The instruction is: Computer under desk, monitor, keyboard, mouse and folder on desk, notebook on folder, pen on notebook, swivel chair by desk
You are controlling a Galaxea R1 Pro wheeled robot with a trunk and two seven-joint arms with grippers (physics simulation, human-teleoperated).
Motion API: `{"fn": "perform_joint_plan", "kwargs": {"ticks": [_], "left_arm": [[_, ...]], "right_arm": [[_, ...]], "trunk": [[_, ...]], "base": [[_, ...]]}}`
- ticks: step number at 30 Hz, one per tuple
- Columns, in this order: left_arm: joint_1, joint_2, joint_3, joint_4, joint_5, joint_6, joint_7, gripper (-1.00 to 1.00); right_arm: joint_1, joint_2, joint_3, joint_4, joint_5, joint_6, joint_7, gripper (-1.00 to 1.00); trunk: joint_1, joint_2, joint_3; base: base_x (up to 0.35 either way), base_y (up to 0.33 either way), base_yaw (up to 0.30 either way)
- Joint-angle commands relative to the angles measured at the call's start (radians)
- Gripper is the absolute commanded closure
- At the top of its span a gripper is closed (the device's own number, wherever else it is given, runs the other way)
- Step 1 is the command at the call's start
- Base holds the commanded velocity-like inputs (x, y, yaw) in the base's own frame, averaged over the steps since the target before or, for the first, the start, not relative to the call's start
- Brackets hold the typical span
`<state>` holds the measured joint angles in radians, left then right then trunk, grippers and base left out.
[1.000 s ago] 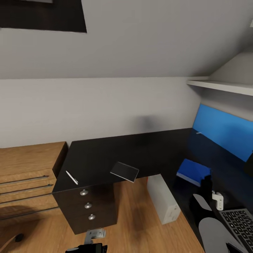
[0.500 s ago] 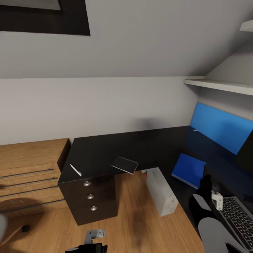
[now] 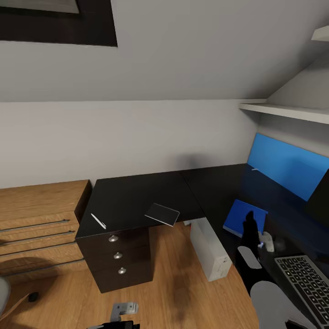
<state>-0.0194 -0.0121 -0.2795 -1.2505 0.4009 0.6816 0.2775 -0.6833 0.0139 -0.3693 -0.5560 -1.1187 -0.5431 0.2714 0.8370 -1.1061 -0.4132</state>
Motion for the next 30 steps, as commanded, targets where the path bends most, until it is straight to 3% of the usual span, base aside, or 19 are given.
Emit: {"fn": "perform_joint_plan", "kwargs": {"ticks": [1,3,4,7,8,12,15,17,19,20,23,30], "left_arm": [[-0.001,0.0,-0.001,0.0,0.01,0.003,0.009,-1.0],[-0.001,0.0,-0.002,0.003,0.01,0.003,0.008,-1.0],[-0.001,0.0,-0.002,0.004,0.009,0.001,0.008,-1.0],[-0.001,0.0,-0.002,0.005,0.009,-0.002,0.008,-1.0],[-0.001,0.0,-0.002,0.005,0.007,-0.004,0.008,-1.0],[-0.001,0.0,-0.001,0.005,0.007,-0.009,0.008,-1.0],[-0.001,0.0,-0.001,0.005,0.007,-0.023,0.008,-1.0],[-0.001,0.0,-0.001,0.004,0.006,-0.052,0.008,-1.0],[-0.001,0.0,-0.002,0.004,0.006,-0.085,0.008,-1.0],[-0.001,0.0,-0.002,0.004,0.006,-0.09,0.008,-1.0],[-0.001,0.0,-0.004,0.003,0.006,-0.097,0.008,-1.0],[-0.001,0.0,-0.003,0.003,0.007,-0.099,0.008,-1.0]], "right_arm": [[0.005,0.008,0.006,-0.013,-0.01,0.001,0.011,-1.0],[0.021,0.024,0.03,-0.042,-0.006,0.001,0.013,-1.0],[0.036,0.032,0.063,-0.059,-0.001,0.002,0.014,-1.0],[0.046,0.037,0.114,-0.065,0.001,0.006,0.013,-1.0],[0.051,0.04,0.166,-0.065,0.002,0.025,0.012,-1.0],[0.054,0.042,0.224,-0.055,0.002,0.09,0.011,-1.0],[0.055,0.041,0.267,-0.042,0.003,0.203,0.01,-1.0],[0.056,0.038,0.307,-0.035,0.005,0.399,-0.004,-1.0],[0.056,0.036,0.325,-0.034,0.006,0.583,-0.034,-1.0],[0.056,0.037,0.326,-0.036,0.005,0.61,-0.038,-1.0],[0.056,0.041,0.328,-0.037,0.001,0.649,-0.043,-1.0],[0.056,0.051,0.331,-0.032,-0.011,0.663,-0.045,-1.0]], "trunk": [[0.0,-0.001,-0.001],[0.0,-0.001,-0.001],[0.0,-0.001,-0.001],[0.0,-0.001,-0.001],[0.0,-0.001,-0.001],[0.0,-0.001,-0.001],[0.0,-0.001,-0.001],[0.0,-0.001,-0.001],[0.0,-0.001,-0.001],[0.0,-0.001,-0.001],[0.0,-0.001,-0.001],[0.0,-0.001,-0.001]], "base": [[0.0,0.0,0.0],[0.0,0.0,0.0],[0.0,0.0,0.0],[0.0,0.0,0.0],[0.0,0.0,0.0],[0.0,0.0,0.0],[0.0,0.0,0.0],[0.0,0.0,0.0],[0.0,0.0,0.0],[0.0,0.0,0.0],[0.0,0.0,0.0],[0.0,0.0,0.0]]}}
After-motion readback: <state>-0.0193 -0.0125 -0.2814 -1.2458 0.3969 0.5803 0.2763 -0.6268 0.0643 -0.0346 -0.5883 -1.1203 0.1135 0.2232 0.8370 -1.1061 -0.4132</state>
